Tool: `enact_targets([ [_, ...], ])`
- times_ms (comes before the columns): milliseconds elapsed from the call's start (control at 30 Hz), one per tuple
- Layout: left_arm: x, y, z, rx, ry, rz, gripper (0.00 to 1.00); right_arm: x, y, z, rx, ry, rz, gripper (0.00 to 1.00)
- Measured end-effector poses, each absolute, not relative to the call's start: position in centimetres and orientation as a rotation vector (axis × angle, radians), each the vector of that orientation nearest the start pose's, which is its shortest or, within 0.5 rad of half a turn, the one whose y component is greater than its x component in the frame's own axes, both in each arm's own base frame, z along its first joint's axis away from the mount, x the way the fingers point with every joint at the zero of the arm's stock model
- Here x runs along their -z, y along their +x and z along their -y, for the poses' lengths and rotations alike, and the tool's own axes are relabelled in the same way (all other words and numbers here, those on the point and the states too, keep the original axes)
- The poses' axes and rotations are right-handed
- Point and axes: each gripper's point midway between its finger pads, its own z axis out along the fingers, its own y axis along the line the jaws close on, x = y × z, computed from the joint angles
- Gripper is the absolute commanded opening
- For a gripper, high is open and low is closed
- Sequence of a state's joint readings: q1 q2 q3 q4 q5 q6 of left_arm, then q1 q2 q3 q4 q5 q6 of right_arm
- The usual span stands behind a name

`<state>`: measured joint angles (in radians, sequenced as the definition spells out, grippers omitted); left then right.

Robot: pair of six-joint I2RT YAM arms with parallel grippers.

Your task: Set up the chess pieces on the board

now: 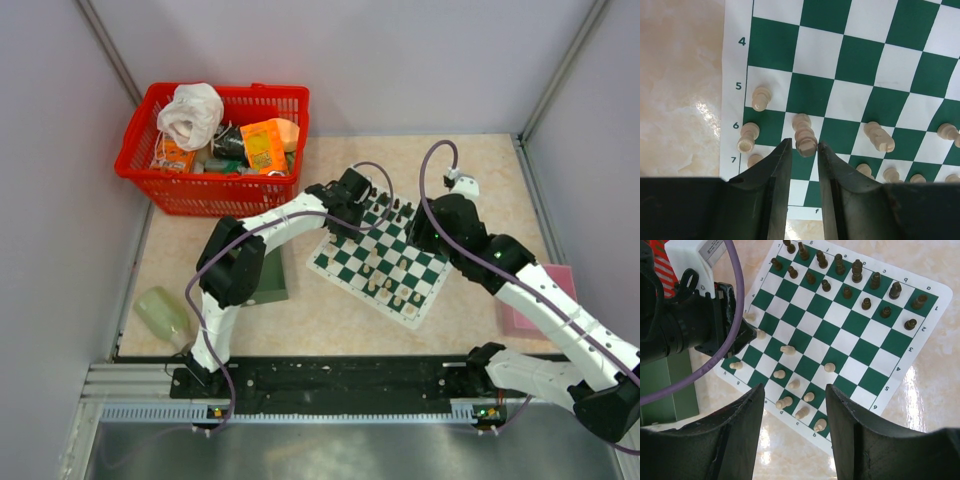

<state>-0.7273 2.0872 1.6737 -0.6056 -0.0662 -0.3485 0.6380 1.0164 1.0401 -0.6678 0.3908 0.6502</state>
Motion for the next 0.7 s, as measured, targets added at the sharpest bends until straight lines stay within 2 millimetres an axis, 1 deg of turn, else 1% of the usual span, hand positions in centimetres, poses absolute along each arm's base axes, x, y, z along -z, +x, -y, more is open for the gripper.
enact_targets([
  [100, -6.63, 36.91, 33.25, 0.309, 0.469, -2.576, 0.30, -22.97, 26.81, -14.43, -0.307, 0.228, -2.163, 0.52],
  [367, -6.61, 36.88, 33.28, 0.311, 0.467, -2.578, 0.11, -22.70, 26.76, -14.38, -0.302, 0.228, -2.168, 0.52],
  [500, -6.61, 36.85, 33.32, 0.315, 0.461, -2.580, 0.10, -22.61, 26.75, -14.37, -0.301, 0.227, -2.170, 0.51],
  [600, -6.62, 36.75, 33.45, 0.324, 0.455, -2.584, 0.06, -22.39, 26.70, -14.32, -0.297, 0.227, -2.175, 0.51],
  [700, -6.74, 36.42, 33.82, 0.342, 0.458, -2.584, 0.06, -22.38, 26.71, -14.30, -0.296, 0.227, -2.175, 0.51],
])
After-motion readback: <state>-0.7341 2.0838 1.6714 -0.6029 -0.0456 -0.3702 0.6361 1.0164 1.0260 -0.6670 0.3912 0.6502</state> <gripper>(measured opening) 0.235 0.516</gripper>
